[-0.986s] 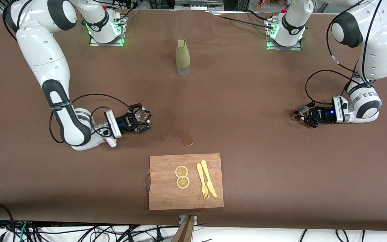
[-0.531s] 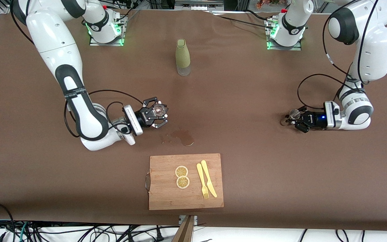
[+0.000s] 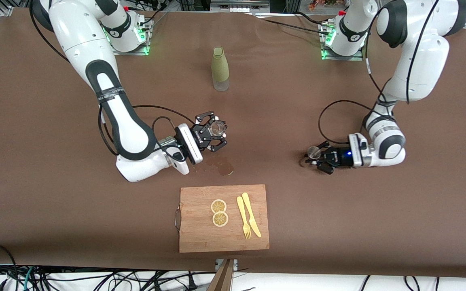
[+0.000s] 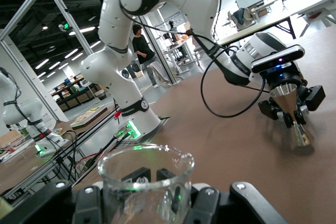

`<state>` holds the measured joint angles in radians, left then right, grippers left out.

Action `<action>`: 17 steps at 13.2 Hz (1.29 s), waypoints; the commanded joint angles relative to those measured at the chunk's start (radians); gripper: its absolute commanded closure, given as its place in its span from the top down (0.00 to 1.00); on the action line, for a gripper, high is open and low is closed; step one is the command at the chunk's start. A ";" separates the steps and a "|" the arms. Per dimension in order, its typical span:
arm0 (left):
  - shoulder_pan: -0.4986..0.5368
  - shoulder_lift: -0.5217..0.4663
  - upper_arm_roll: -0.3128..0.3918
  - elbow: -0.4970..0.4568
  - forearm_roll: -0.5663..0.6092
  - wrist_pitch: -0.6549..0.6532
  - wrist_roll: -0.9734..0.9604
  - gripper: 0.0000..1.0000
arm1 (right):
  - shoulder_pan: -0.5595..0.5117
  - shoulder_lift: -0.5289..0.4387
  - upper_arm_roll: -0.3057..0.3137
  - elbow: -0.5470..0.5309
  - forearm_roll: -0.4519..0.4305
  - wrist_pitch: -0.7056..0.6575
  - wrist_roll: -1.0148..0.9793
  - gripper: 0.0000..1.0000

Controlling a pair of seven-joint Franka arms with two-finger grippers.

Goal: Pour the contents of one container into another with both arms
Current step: 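Lift the beaker with the right gripper while the left gripper brings the jigger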

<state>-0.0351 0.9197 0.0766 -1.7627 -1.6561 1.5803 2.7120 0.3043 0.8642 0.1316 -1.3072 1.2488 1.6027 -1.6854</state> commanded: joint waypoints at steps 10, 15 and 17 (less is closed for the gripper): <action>-0.094 -0.019 -0.350 -0.015 -0.340 0.472 0.081 0.00 | 0.065 0.002 -0.007 0.028 0.009 0.135 0.105 0.00; -0.127 -0.015 -0.373 -0.011 -0.382 0.475 0.083 0.00 | 0.082 0.012 -0.012 0.026 -0.003 0.166 0.160 0.00; -0.141 -0.013 -0.373 -0.008 -0.399 0.483 0.083 0.00 | 0.081 0.013 -0.014 0.026 -0.006 0.164 0.177 0.00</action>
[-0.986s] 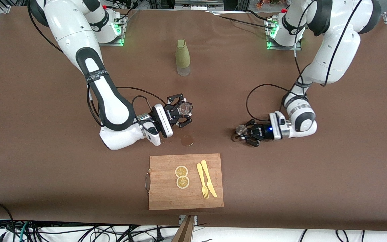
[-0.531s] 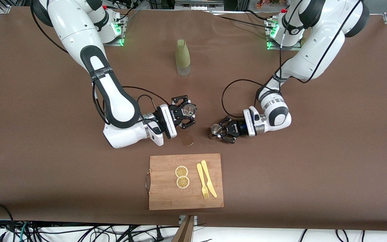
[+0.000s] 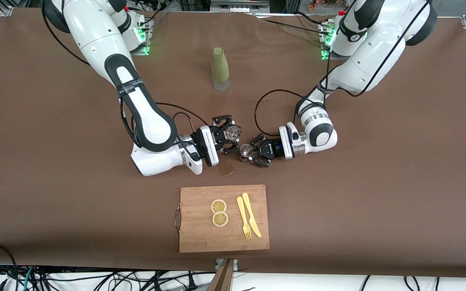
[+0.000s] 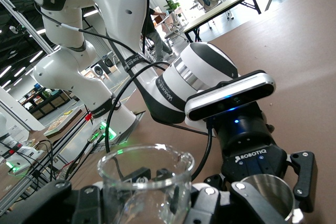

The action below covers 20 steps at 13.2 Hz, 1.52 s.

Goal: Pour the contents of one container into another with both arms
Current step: 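Lift the beaker with the right gripper while the left gripper brings the jigger, then tilt the beaker with the right gripper, pouring into the held jigger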

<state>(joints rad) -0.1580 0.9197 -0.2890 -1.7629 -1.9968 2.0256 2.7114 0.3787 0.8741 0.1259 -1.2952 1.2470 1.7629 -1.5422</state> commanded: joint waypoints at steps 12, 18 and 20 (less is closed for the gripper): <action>-0.038 -0.010 -0.019 -0.006 -0.089 0.051 0.083 0.00 | 0.005 0.014 -0.009 0.011 -0.116 0.015 0.137 0.00; -0.038 -0.015 -0.022 -0.003 -0.091 0.067 0.083 0.00 | 0.009 0.014 -0.011 0.014 -0.116 0.029 0.240 0.00; -0.038 -0.015 -0.022 0.005 -0.089 0.068 0.083 0.00 | 0.011 0.014 -0.011 0.014 -0.116 0.033 0.270 0.00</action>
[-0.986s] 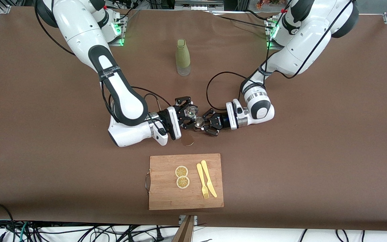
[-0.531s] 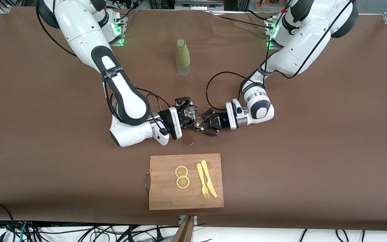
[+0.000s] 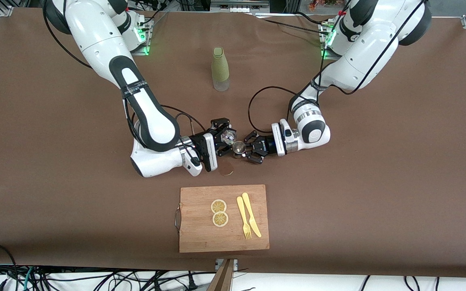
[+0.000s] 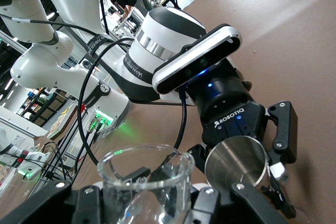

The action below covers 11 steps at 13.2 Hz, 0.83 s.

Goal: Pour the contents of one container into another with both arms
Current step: 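Tilt the beaker with the right gripper, pouring into the held jigger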

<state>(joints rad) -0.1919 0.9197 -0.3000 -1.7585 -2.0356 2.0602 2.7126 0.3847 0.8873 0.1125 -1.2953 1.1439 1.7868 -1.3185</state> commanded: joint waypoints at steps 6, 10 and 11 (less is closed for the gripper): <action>-0.004 -0.016 -0.010 0.016 -0.049 0.047 0.082 0.00 | 0.013 0.001 0.003 0.016 -0.013 0.042 0.108 0.00; -0.004 -0.015 -0.010 0.025 -0.046 0.052 0.082 0.00 | 0.032 0.001 0.003 0.018 -0.023 0.068 0.133 0.00; -0.004 -0.015 -0.010 0.025 -0.046 0.052 0.082 0.00 | 0.034 0.002 0.003 0.018 -0.023 0.069 0.133 0.00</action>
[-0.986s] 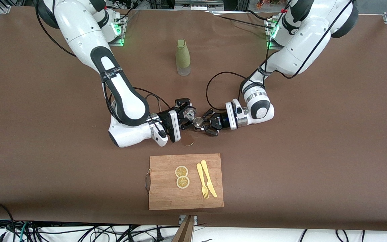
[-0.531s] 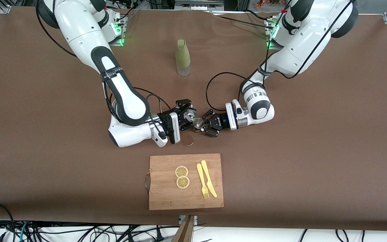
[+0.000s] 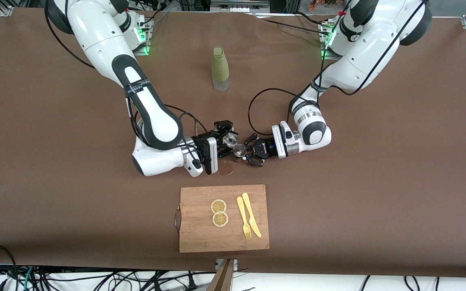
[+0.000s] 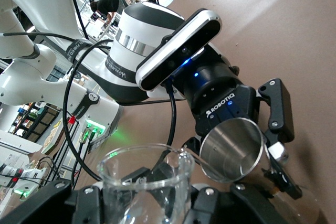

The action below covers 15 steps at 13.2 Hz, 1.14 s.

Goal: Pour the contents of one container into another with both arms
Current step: 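Tilt the beaker with the right gripper, pouring into the held jigger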

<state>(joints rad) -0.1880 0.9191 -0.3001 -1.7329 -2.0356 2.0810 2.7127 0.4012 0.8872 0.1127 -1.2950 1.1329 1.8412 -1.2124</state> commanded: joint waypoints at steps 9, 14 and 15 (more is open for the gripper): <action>-0.008 -0.016 -0.010 -0.001 -0.046 0.031 0.081 0.00 | 0.016 0.002 0.005 0.017 -0.002 0.032 0.028 0.00; -0.008 -0.016 -0.010 -0.001 -0.048 0.033 0.081 0.00 | 0.011 0.003 0.005 0.016 0.019 0.035 0.025 0.00; -0.008 -0.016 -0.010 -0.001 -0.048 0.033 0.081 0.00 | 0.007 0.003 0.005 0.016 0.028 0.035 0.024 0.00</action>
<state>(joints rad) -0.1873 0.9175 -0.2994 -1.7295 -2.0356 2.0837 2.7128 0.4076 0.8872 0.1126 -1.2951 1.1333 1.8680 -1.2062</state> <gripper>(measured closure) 0.793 0.863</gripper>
